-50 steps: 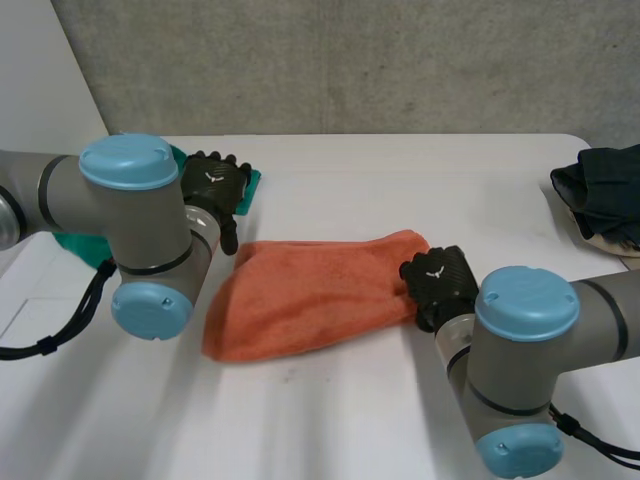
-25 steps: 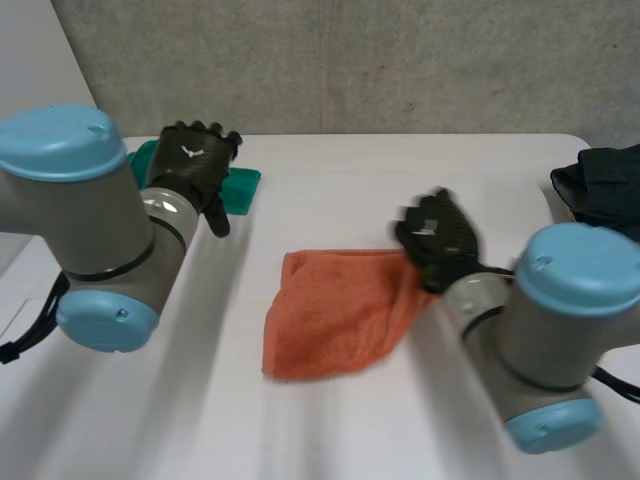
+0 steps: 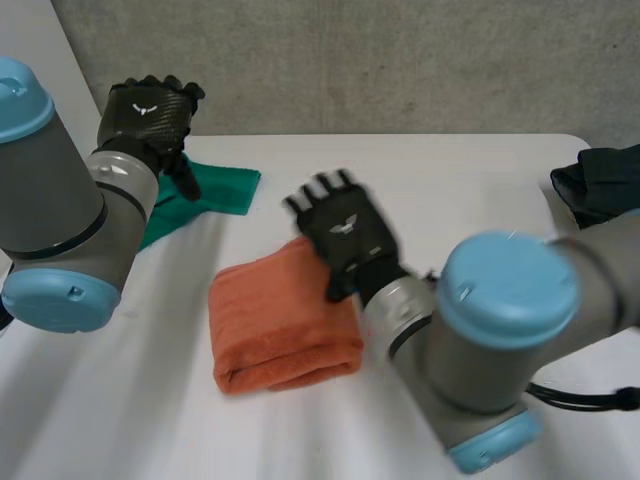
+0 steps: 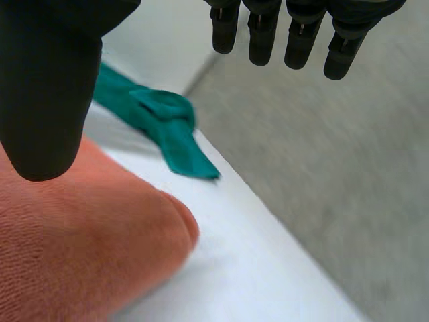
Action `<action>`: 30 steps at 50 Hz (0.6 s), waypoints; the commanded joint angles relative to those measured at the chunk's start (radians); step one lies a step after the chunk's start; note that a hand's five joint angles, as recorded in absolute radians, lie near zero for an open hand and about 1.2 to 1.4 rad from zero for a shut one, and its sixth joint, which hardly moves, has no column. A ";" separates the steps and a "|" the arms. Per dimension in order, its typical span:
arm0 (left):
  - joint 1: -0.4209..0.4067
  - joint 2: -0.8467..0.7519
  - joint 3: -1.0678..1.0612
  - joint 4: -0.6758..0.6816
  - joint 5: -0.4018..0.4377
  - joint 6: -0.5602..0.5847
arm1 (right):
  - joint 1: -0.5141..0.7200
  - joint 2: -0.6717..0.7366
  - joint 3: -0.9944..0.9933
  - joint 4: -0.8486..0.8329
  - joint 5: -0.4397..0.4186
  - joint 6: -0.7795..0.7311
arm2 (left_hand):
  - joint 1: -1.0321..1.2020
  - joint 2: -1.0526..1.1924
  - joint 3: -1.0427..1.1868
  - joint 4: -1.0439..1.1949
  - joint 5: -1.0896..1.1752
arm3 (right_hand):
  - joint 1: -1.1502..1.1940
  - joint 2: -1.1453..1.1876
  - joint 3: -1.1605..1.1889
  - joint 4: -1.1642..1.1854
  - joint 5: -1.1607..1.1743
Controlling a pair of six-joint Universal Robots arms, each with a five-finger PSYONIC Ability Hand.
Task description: Fold the laundry.
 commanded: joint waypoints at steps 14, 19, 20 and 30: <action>-0.110 -0.107 -0.050 -0.196 0.034 -0.145 | -0.090 0.324 -0.638 0.816 -0.111 0.306 | -0.023 -0.033 -0.040 -0.030 -0.050 | -0.049 -0.036 -0.035 -0.035 -0.049; -0.111 -0.207 -0.038 -0.300 0.028 -0.191 | -0.088 0.440 -0.767 0.906 -0.115 0.258 | -0.023 -0.033 -0.040 -0.030 -0.050 | -0.049 -0.036 -0.035 -0.035 -0.049; -0.110 -0.216 -0.038 -0.315 0.025 -0.194 | -0.088 0.454 -0.778 0.914 -0.114 0.241 | -0.023 -0.033 -0.040 -0.030 -0.050 | -0.049 -0.036 -0.035 -0.035 -0.049; -0.095 -0.233 -0.057 -0.368 0.029 -0.166 | -0.085 0.469 -0.742 0.920 -0.030 0.000 | -0.023 -0.033 -0.040 -0.030 -0.050 | -0.049 -0.036 -0.035 -0.035 -0.049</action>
